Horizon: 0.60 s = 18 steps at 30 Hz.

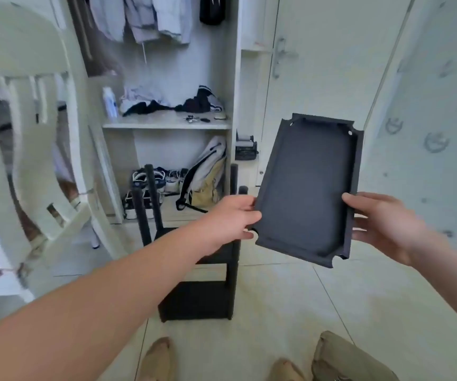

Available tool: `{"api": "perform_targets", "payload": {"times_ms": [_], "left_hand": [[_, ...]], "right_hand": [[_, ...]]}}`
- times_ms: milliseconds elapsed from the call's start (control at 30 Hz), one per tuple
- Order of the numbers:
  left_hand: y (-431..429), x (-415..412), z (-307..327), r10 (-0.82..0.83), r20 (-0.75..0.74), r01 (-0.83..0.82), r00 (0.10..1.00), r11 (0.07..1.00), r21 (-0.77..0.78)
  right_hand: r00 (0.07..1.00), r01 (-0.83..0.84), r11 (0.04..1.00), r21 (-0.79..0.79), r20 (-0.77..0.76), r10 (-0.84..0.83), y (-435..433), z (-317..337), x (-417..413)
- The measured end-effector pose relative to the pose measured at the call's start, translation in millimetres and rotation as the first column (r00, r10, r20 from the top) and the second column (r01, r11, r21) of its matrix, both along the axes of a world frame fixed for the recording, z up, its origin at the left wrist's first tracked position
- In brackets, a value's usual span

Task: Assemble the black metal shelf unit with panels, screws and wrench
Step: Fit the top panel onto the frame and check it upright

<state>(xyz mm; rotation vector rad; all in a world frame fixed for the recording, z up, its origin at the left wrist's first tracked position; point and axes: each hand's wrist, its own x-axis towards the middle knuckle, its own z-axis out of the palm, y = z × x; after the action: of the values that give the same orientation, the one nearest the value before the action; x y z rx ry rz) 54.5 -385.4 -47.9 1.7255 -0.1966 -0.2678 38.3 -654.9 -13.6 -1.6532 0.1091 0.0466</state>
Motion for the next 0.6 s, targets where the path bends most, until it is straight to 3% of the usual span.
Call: {"api": "perform_targets", "payload": {"times_ms": [167, 267, 533, 600], "left_hand": [[64.2, -20.1, 49.9, 0.204, 0.155, -0.188, 0.967, 0.976, -0.107], [95.1, -27.3, 64.6, 0.379, 0.157, -0.33, 0.912, 0.904, -0.271], [146.7, -21.9, 68.3, 0.405, 0.23, -0.28, 0.885, 0.857, -0.434], [151.0, -9.2, 67.6, 0.43, 0.319, -0.306, 0.844, 0.876, -0.372]], "right_hand": [[0.994, -0.081, 0.992, 0.098, 0.078, 0.073, 65.0, 45.4, 2.6], [0.993, -0.088, 0.982, 0.168, 0.098, 0.072, 104.0, 61.0, 9.7], [0.982, -0.152, 0.941, 0.302, 0.151, 0.11, 165.0, 81.2, 38.1], [0.982, -0.158, 0.928, 0.336, 0.15, 0.112, 176.0, 78.8, 48.4]]}}
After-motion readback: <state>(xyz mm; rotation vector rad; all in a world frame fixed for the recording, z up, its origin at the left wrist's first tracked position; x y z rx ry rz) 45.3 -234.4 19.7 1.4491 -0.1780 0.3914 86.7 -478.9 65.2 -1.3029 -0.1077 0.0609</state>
